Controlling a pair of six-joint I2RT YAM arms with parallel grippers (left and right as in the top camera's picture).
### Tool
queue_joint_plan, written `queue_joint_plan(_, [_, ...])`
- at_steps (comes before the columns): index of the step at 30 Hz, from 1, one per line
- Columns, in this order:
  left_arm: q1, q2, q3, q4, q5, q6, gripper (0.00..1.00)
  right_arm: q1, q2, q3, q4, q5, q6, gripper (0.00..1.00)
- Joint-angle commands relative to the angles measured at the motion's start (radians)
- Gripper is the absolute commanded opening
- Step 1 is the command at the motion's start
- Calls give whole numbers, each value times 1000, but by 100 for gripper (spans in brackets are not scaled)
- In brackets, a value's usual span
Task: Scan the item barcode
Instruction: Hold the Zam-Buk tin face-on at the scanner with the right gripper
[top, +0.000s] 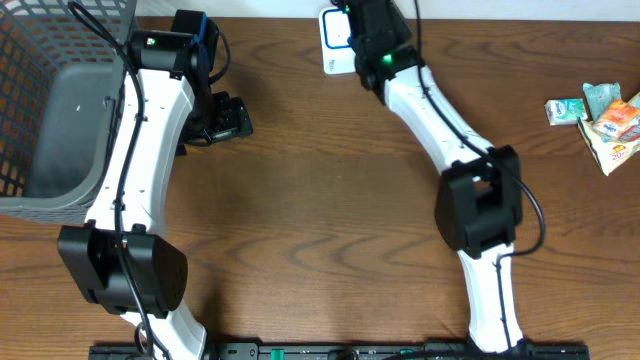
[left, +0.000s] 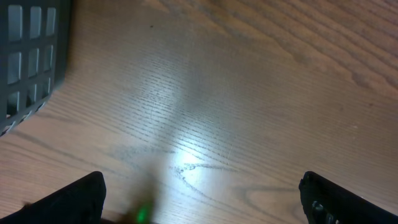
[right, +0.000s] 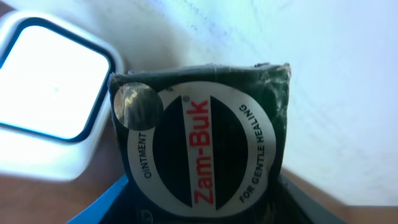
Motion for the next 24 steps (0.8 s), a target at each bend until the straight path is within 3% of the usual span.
queue_joint_plan(1, [0,-17,-2,-3,2,-6,98,20,80,1,154,126,-235,43])
queue_joint_plan(5, [0,-17,-2,-3,2,-6,98,37,149,2,358,158,-349,44])
queue_joint_plan(9, [0,-17,-2,-3,2,-6,97,60,182,1,419,150,-421,42])
queue_joint_plan(18, [0,-17,-2,-3,2,-6,98,96,185,2,483,136,-430,44])
queue_joint_plan(24, [0,-17,-2,-3,2,-6,98,88,161,2,398,177,-342,44])
